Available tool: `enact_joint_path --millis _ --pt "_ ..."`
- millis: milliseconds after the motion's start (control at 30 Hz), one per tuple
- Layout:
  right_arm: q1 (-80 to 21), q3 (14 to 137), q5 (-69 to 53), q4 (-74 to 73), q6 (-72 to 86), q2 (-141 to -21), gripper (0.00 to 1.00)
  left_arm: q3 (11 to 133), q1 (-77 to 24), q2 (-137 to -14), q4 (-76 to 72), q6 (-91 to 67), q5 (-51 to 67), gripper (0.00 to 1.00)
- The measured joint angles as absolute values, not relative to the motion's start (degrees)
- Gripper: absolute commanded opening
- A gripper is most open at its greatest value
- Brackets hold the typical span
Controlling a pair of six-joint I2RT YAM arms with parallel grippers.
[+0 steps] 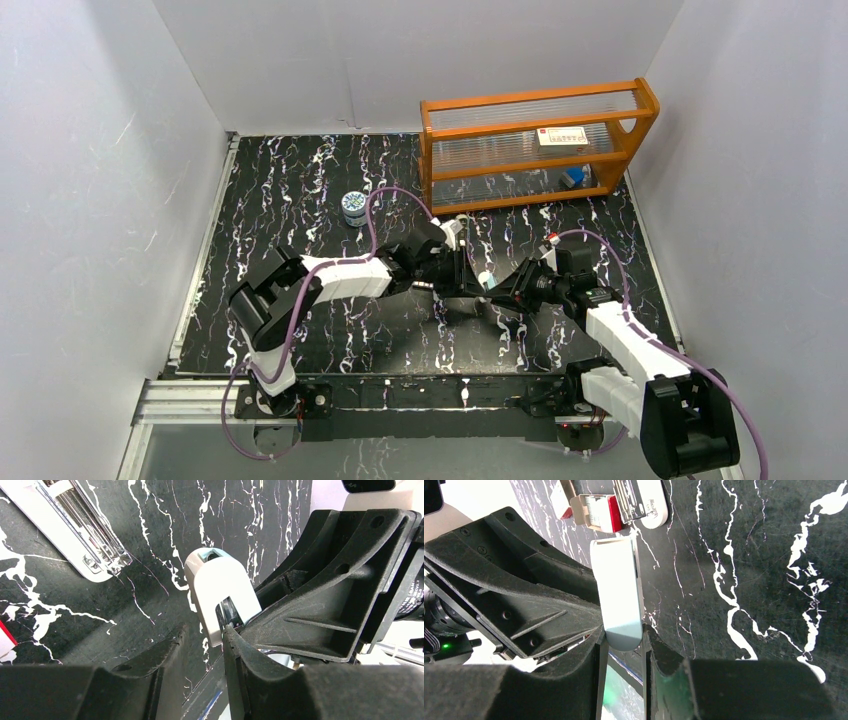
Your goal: Load the staples into the stapler
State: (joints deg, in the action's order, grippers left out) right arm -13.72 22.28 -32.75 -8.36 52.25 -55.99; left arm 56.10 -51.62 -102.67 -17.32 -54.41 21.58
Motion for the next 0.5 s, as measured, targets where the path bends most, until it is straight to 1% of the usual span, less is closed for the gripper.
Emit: enact_joint_path --millis 67,100,233,500 --pt "-13.65 22.28 -32.82 -8.23 52.25 -56.4 0.24 56.36 -51.62 -102.87 -16.97 -54.08 21.67 0.29" --pt "-13.61 22.28 -32.86 -8.05 52.27 -56.66 0.23 56.71 -51.62 -103.0 -16.38 -53.91 21.74 0.26" --pt "-13.52 22.28 -32.77 -7.55 52.12 -57.65 0.24 58.39 -51.7 -103.92 -14.92 -53.04 22.17 0.01" --pt "-13.91 22.33 -33.19 -8.05 51.44 -56.97 0.23 58.43 -51.75 -103.33 -15.05 -47.68 21.71 0.0"
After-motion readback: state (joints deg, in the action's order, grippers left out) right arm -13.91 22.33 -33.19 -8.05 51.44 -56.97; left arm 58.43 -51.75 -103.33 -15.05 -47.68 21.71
